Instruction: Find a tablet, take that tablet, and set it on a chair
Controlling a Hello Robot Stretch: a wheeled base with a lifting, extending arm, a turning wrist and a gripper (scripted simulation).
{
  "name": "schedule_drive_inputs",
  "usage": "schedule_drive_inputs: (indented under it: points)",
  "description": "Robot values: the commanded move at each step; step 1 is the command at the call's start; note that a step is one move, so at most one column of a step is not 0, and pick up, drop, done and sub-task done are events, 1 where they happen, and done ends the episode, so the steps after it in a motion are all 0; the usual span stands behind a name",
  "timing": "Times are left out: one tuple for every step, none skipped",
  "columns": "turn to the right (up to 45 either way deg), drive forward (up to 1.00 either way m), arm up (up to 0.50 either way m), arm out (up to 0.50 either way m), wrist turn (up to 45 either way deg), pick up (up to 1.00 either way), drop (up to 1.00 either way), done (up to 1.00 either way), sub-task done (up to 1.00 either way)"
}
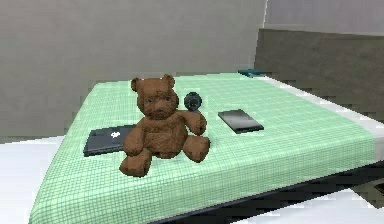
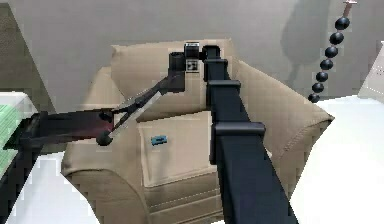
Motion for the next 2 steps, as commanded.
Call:
schedule_drive_inputs:
  points:
    - [0.0, 0.0, 0.0, 0.0, -21.0, 0.0, 0.0, 0.0, 0.0]
    - [0.0, 0.0, 0.0, -0.38, 0.0, 0.0, 0.0, 0.0, 0.0]
